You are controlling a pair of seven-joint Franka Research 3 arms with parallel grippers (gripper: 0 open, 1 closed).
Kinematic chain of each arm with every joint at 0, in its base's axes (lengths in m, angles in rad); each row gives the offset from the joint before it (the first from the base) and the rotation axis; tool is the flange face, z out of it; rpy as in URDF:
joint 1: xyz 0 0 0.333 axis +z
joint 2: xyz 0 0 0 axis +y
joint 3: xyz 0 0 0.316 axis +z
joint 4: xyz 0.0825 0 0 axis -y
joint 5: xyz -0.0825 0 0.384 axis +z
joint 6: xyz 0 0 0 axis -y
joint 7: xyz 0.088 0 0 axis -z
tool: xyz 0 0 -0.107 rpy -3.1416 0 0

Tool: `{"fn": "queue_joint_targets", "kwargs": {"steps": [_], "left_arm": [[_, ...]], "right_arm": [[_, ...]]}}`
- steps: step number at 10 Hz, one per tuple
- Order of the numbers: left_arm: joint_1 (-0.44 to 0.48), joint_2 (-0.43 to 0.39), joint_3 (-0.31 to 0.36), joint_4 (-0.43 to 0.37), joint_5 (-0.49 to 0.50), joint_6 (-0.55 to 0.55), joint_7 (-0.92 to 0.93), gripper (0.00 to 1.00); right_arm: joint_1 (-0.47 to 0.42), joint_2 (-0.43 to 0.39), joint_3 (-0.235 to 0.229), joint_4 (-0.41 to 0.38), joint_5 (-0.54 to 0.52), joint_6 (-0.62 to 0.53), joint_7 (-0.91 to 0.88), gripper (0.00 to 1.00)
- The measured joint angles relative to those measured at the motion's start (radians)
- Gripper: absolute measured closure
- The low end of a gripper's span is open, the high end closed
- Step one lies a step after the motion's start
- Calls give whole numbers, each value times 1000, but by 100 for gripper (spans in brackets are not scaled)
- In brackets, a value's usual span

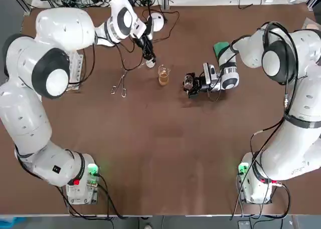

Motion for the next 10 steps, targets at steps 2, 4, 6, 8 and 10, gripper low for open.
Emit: {"fn": "queue_joint_targets", "kwargs": {"steps": [2, 4, 6, 8, 10], "left_arm": [[-3, -2, 0, 11, 105, 2, -105, 79], [-14, -2, 1, 21, 140, 2, -161, 79], [-46, -1, 3, 32, 225, 2, -242, 79], [-72, 5, 7, 51, 286, 2, -313, 79], [-117, 29, 36, 71, 324, 3, -350, 79]], "right_arm": [[0, 0, 0, 0, -1, 0, 0, 61], [0, 0, -1, 0, -5, 0, 0, 61], [0, 1, -1, 0, -9, 0, 0, 61], [0, 5, -1, 0, -9, 0, 0, 61], [0, 10, -1, 0, -9, 0, 0, 61]]}}
